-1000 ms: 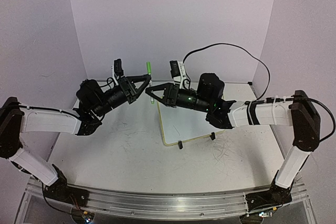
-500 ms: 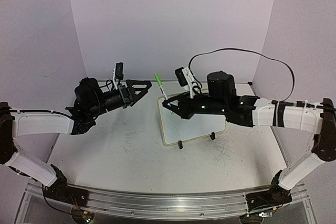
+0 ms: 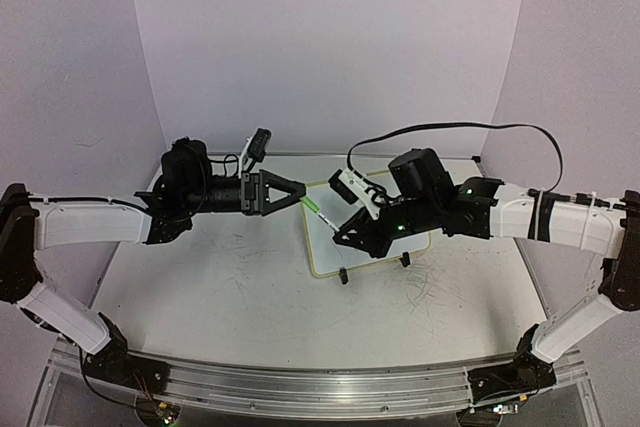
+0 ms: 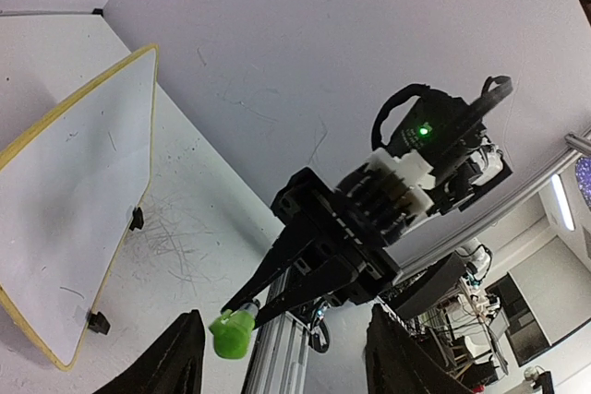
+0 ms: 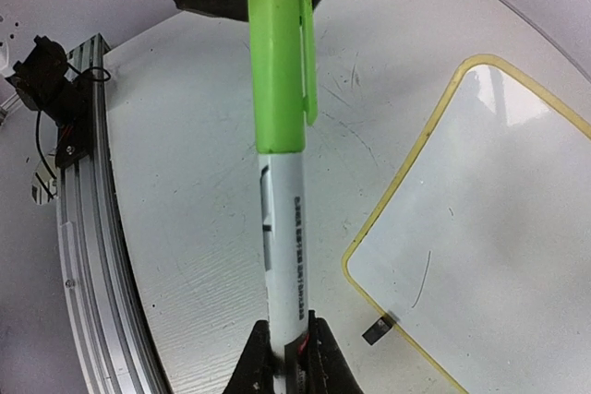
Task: Write a sentence on the whiteboard
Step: Pass from the right arm to the left
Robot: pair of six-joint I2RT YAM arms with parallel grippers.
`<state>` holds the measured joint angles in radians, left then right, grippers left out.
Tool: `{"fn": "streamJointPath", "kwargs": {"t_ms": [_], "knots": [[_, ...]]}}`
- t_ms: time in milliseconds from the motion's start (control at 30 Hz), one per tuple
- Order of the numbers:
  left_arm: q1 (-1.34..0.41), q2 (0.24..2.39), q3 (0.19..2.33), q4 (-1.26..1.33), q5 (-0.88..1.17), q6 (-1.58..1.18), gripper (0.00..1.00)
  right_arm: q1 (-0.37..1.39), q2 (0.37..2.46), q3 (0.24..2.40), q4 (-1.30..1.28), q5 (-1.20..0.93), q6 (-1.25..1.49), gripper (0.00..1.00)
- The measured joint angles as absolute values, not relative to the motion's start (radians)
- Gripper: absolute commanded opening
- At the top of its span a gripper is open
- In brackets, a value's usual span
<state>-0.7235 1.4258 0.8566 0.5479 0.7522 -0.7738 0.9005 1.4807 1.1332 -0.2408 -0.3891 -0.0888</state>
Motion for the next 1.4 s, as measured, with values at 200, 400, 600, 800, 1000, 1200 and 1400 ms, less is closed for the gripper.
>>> {"fn": "streamJointPath", "kwargs": {"t_ms": [200,400,600,800,1000,1200,1400], "knots": [[-0.723,1.485,0.877,0.498,0.779,-0.772,0.45,0.9,1.481,1.134,-0.263,-0.399,-0.115,0.0],[-0.723,1.488,0.883,0.464,0.782,-0.756,0.37,0.9,1.481,1.139,-0.269,-0.402,-0.128,0.0],[-0.723,1.494,0.898,0.446,0.783,-0.755,0.26,0.904,1.481,1.154,-0.284,-0.401,-0.131,0.0],[-0.728,1.494,0.901,0.444,0.777,-0.745,0.04,0.904,1.486,1.157,-0.293,-0.396,-0.131,0.02],[-0.727,1.485,0.901,0.444,0.736,-0.732,0.0,0.904,1.487,1.157,-0.255,-0.386,-0.058,0.78],[-0.725,1.425,0.901,0.44,0.621,-0.737,0.0,0.904,1.439,1.047,0.033,-0.383,0.24,0.98],[-0.726,1.414,0.879,0.567,0.577,-0.843,0.0,0.892,1.366,0.833,0.459,-0.363,0.603,0.98]]}}
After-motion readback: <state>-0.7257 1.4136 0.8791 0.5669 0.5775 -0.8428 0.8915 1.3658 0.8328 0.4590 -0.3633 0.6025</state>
